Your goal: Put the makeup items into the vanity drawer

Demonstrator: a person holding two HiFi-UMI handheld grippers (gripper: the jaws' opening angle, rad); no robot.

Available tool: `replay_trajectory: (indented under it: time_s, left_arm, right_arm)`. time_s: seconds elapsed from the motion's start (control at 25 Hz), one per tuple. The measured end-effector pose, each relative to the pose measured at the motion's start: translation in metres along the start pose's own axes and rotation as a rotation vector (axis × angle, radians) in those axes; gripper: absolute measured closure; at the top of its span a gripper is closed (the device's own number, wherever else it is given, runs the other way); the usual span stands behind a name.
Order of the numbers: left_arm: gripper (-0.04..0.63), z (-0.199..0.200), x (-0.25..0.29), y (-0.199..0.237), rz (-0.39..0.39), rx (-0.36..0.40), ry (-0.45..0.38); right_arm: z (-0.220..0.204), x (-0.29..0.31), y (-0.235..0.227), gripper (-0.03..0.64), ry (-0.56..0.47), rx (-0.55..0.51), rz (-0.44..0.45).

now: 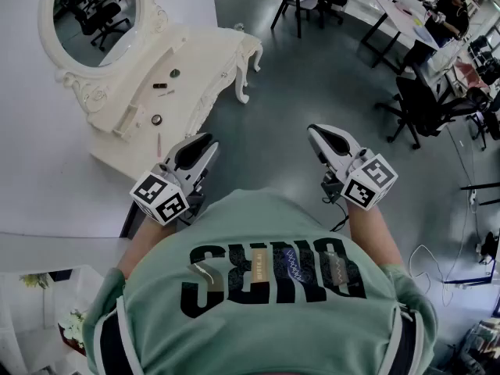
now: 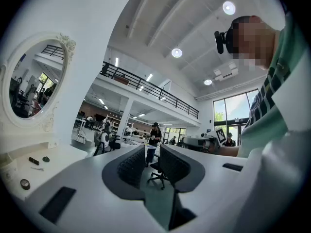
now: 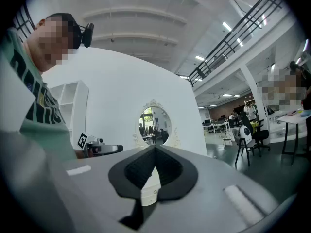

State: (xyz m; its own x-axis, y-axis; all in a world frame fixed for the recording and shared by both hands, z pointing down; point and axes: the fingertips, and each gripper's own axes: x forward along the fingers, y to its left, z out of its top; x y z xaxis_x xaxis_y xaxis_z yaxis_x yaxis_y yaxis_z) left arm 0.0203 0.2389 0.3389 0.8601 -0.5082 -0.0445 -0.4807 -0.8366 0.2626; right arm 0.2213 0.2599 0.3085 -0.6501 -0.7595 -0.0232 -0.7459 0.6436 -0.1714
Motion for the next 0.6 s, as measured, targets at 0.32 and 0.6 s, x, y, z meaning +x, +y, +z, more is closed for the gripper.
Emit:
replay_trajectory:
  time_s: [0.32, 0.6]
  left_arm:
    - [0.499, -0.003, 0.007, 0.003, 0.008, -0.007, 0.004]
    - [0.499, -0.004, 0.021, 0.004, 0.026, -0.003, 0.012]
  right_arm:
    - [-0.004, 0.003, -0.011, 0.611, 0.004, 0.012, -0.005]
    - [-0.002, 0.002, -0.030, 0.609, -0.010, 0.047, -0.019]
